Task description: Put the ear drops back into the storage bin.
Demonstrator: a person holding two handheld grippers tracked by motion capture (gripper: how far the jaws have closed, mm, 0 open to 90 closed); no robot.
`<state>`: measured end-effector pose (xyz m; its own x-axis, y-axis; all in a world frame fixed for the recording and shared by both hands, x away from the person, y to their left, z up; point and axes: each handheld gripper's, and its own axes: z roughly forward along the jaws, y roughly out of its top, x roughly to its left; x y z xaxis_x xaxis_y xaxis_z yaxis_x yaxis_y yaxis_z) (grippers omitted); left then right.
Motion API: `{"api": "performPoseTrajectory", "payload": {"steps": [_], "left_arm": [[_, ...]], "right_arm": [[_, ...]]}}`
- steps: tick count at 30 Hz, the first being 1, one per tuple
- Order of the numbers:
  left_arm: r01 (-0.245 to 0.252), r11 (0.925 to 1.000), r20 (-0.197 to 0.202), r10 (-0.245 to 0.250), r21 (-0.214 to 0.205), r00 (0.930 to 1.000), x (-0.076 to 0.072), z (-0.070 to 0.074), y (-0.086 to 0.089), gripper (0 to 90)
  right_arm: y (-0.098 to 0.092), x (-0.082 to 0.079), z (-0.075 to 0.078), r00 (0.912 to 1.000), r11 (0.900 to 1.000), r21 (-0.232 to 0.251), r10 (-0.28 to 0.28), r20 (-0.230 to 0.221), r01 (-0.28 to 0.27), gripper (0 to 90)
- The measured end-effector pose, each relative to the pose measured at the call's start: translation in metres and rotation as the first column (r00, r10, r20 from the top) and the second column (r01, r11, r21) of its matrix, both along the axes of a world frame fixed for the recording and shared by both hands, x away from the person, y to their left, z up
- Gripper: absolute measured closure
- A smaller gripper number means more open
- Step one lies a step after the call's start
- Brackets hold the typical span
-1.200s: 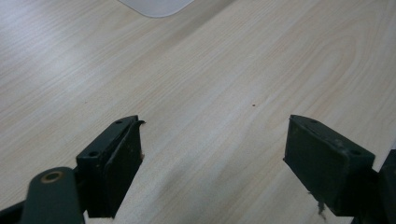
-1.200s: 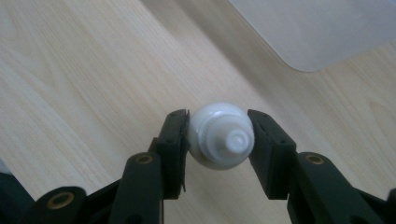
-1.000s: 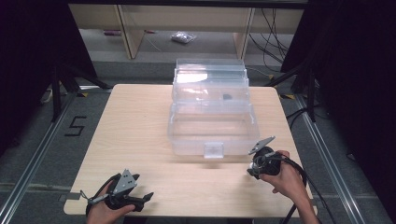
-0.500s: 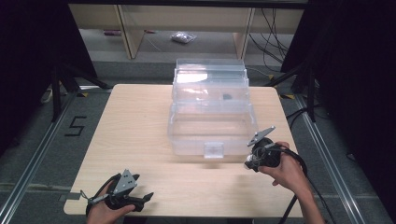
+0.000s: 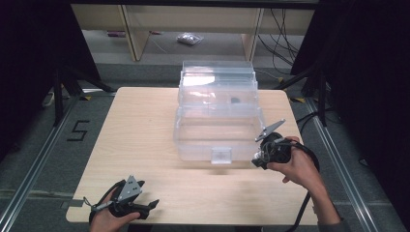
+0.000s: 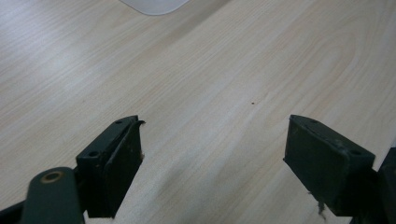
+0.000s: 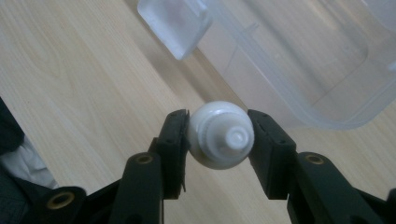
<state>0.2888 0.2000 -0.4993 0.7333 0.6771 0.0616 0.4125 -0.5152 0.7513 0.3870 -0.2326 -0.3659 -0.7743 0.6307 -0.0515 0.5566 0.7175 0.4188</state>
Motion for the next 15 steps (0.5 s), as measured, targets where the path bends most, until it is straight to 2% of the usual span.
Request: {"api": "performPoseTrajectory", "payload": {"steps": [1, 2, 5, 7, 10, 11, 15], "left_arm": [[0.002, 1.0000, -0.004, -0.002, -0.004, 1.0000, -0.001, 0.001, 0.000, 18.5], [-0.003, 0.9997, -0.007, 0.003, -0.026, 1.0000, -0.001, 0.000, -0.001, 18.5], [0.004, 0.9999, -0.005, -0.004, -0.011, 1.0000, -0.001, 0.001, 0.000, 18.5], [0.008, 0.9999, -0.011, -0.008, -0.010, 0.9999, -0.001, 0.001, 0.000, 18.5], [-0.002, 0.9997, -0.005, 0.002, -0.022, 1.0000, -0.001, 0.000, -0.001, 18.5], [0.002, 1.0000, -0.003, -0.002, -0.001, 1.0000, 0.000, 0.000, 0.001, 18.5], [0.002, 1.0000, -0.002, -0.002, 0.005, 1.0000, 0.000, 0.001, 0.001, 18.5]], "right_arm": [[0.001, 0.001, 0.002, 1.0000, 1.0000, 0.002, 0.005, -0.001, -0.005, 60.2], [0.001, 0.001, 0.004, 1.0000, 1.0000, -0.007, 0.006, -0.001, -0.006, 60.2], [0.002, 0.004, 0.008, 0.9999, 0.9997, -0.019, 0.013, 0.005, -0.013, 60.2], [0.004, 0.009, 0.012, 0.9999, 0.9995, -0.030, 0.014, 0.007, -0.014, 60.2], [0.006, 0.013, 0.016, 0.9999, 0.9998, -0.021, 0.007, 0.008, -0.007, 60.2], [0.006, 0.014, 0.018, 1.0000, 0.9998, -0.022, 0.006, 0.005, -0.006, 60.2], [0.009, 0.019, 0.023, 0.9999, 0.9996, -0.027, 0.010, 0.010, -0.010, 60.2]]}}
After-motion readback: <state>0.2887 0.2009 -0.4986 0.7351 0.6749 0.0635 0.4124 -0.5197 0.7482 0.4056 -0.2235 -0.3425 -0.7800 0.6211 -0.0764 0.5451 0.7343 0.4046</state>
